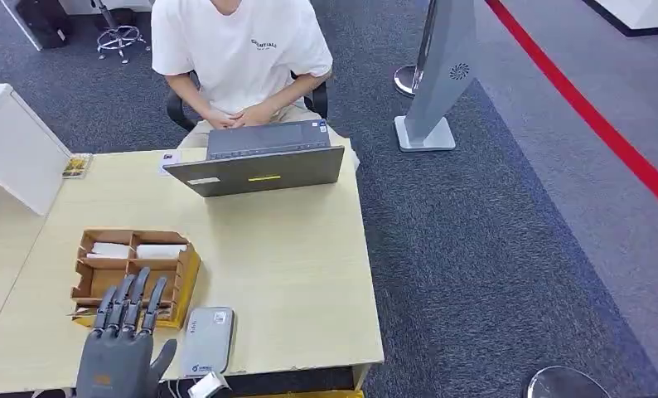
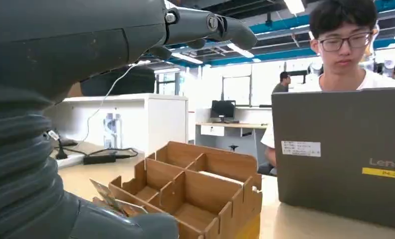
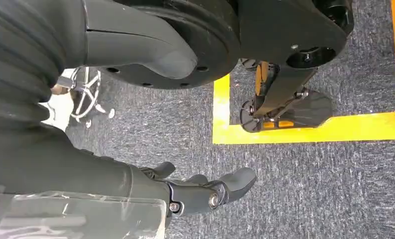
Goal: Pass the card to the sensor for recognition and then transmit it.
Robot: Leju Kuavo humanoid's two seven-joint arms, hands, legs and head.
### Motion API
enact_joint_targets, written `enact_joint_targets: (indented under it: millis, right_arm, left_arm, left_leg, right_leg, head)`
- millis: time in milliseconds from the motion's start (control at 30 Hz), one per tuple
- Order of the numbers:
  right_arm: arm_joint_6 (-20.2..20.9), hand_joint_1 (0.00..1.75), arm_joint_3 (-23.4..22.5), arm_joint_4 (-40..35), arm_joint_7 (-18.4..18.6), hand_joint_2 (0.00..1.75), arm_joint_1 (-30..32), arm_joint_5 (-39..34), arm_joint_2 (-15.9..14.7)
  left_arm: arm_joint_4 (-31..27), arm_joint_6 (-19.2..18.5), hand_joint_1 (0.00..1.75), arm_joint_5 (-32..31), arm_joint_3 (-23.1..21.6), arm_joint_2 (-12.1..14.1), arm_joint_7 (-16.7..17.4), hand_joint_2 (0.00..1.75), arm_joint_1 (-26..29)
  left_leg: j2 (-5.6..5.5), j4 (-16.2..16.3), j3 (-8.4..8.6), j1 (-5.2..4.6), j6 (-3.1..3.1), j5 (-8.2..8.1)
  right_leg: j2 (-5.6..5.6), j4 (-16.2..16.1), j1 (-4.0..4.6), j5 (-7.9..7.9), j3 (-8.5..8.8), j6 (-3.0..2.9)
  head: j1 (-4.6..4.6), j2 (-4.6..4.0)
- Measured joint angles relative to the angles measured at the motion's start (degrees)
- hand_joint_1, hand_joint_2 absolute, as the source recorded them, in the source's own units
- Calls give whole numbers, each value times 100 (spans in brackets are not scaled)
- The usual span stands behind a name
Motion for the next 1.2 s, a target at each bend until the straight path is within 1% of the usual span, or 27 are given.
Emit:
enact_joint_targets:
  millis: [100, 367, 900, 1200]
  right_arm:
    - [0, 0, 0, 0, 0, 175, 5, 13, 0]
    - [0, 0, 0, -2, 20, 175, 20, 31, 0]
    - [-7, 0, 0, -2, 59, 175, 34, 105, 0]
    - [-7, 0, 0, -4, 96, 175, 47, 136, 0]
  left_arm:
    - [-2, 9, 0, 20, 11, 31, 120, 175, 56]
    - [-2, 33, 0, 42, 74, 70, 234, 175, 199]
    - [-2, 87, 0, 103, 326, 55, 278, 175, 409]
    - [-2, 96, 0, 85, 603, -22, 269, 175, 499]
  left_leg:
    - [0, 0, 0, 0, 0, 0]
    - [0, -1, 0, 0, 0, 0]
    - [-1, -1, -1, 0, 0, 0]
    - [-1, -1, 0, 0, 0, 0]
  right_leg:
    - [0, 0, 0, 0, 0, 0]
    - [0, 0, 0, -1, 0, 0]
    - [-3, 0, 0, 0, 1, 0]
    - [-3, 0, 0, 0, 1, 0]
  head:
    - [0, 0]
    - [0, 2]
    - [0, 0]
    - [0, 0]
